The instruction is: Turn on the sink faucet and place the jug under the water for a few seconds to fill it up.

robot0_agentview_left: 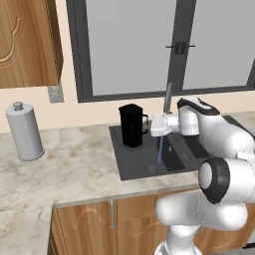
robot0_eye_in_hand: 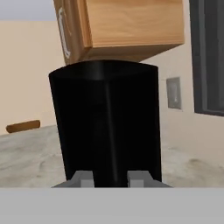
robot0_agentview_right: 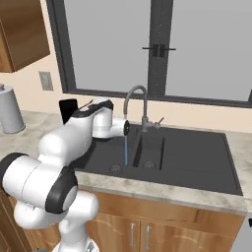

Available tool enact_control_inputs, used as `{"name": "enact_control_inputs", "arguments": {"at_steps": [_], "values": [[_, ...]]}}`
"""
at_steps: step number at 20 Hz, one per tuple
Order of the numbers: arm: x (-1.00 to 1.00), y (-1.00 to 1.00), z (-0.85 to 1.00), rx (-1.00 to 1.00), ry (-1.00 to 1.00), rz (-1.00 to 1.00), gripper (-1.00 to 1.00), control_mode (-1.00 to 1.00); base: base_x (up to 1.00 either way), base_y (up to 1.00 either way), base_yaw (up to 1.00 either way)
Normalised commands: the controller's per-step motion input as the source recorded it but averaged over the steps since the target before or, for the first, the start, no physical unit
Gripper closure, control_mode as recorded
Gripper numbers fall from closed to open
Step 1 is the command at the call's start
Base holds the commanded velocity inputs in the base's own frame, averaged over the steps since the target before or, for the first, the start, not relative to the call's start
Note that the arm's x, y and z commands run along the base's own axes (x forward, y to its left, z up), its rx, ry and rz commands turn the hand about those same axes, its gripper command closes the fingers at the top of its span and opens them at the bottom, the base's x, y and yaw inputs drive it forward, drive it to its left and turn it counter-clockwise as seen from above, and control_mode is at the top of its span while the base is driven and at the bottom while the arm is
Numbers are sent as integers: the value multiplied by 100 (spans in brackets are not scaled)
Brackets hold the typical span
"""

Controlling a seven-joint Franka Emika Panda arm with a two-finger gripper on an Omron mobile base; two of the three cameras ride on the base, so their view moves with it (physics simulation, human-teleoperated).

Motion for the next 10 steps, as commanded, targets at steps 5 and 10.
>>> {"name": "enact_control_inputs", "arguments": {"at_steps": [5, 10], "values": [[0, -2, 16, 6, 0, -56, 100, -100, 0, 0, 0], [1, 0, 30, 1, 8, -57, 100, -100, 0, 0, 0]]}}
